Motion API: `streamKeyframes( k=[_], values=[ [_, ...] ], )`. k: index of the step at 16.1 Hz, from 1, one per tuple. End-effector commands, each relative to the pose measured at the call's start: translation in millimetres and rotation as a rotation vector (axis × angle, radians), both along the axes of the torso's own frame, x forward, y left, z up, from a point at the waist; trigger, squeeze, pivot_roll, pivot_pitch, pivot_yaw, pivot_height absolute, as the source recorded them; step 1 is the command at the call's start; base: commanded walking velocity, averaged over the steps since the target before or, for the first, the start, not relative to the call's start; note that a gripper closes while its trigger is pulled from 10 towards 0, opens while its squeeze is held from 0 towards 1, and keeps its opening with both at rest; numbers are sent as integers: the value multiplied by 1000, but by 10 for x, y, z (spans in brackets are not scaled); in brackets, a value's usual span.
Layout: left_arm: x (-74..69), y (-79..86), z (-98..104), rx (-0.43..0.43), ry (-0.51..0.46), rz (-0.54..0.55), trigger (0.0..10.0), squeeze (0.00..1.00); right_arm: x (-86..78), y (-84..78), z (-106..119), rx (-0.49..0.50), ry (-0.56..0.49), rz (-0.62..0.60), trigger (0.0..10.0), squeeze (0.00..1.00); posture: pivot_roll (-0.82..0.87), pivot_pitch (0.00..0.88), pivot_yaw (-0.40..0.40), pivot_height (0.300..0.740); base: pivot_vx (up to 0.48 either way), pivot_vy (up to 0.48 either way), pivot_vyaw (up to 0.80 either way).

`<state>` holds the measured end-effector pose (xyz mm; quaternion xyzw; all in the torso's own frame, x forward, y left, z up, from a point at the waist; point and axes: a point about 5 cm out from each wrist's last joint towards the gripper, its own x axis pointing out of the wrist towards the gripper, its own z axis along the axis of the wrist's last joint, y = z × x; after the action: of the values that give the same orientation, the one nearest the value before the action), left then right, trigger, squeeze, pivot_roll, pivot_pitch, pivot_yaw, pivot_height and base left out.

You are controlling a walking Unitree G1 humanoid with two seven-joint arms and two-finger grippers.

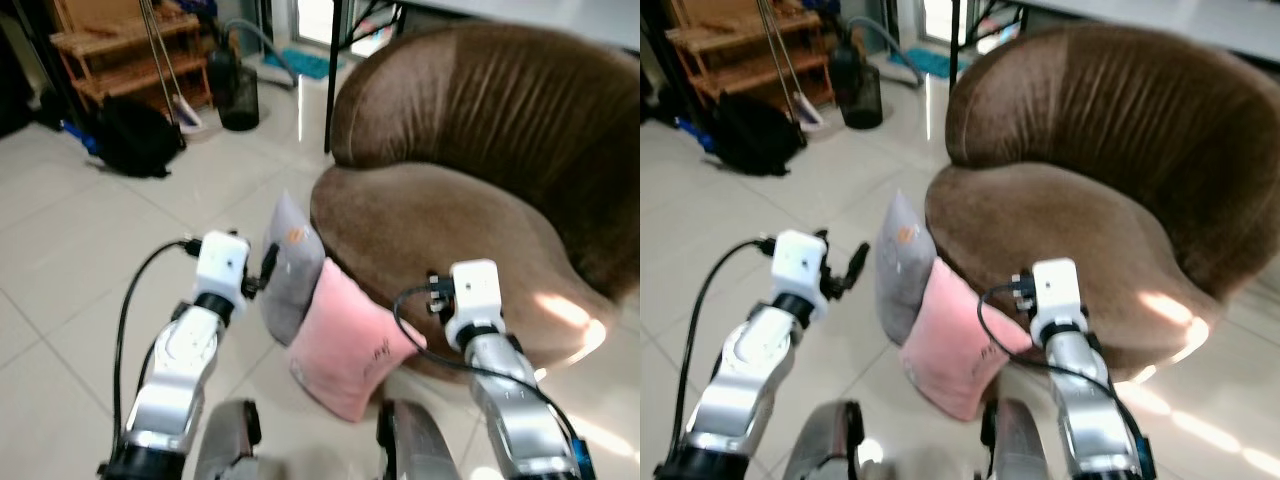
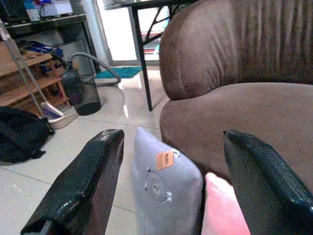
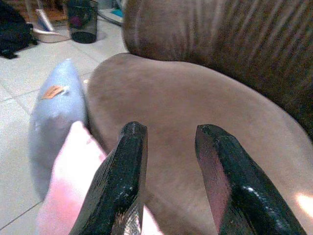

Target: Move the pillow to the sofa from floor

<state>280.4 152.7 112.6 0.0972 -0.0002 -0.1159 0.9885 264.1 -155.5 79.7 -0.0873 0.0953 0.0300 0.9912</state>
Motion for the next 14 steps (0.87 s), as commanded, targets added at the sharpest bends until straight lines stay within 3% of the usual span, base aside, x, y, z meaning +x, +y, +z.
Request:
streamKeyframes(
  k=[1,14],
  values=[
    [1,16,16,12,-13,3,10000,0,6,4,12,0,-4,3,10000,0,-56,9,-15,574,0,0,0],
    [6,36,16,-1,-5,-3,10000,0,6,-13,-1,-18,5,-17,10000,0,-58,26,-9,574,283,0,0]
  ],
)
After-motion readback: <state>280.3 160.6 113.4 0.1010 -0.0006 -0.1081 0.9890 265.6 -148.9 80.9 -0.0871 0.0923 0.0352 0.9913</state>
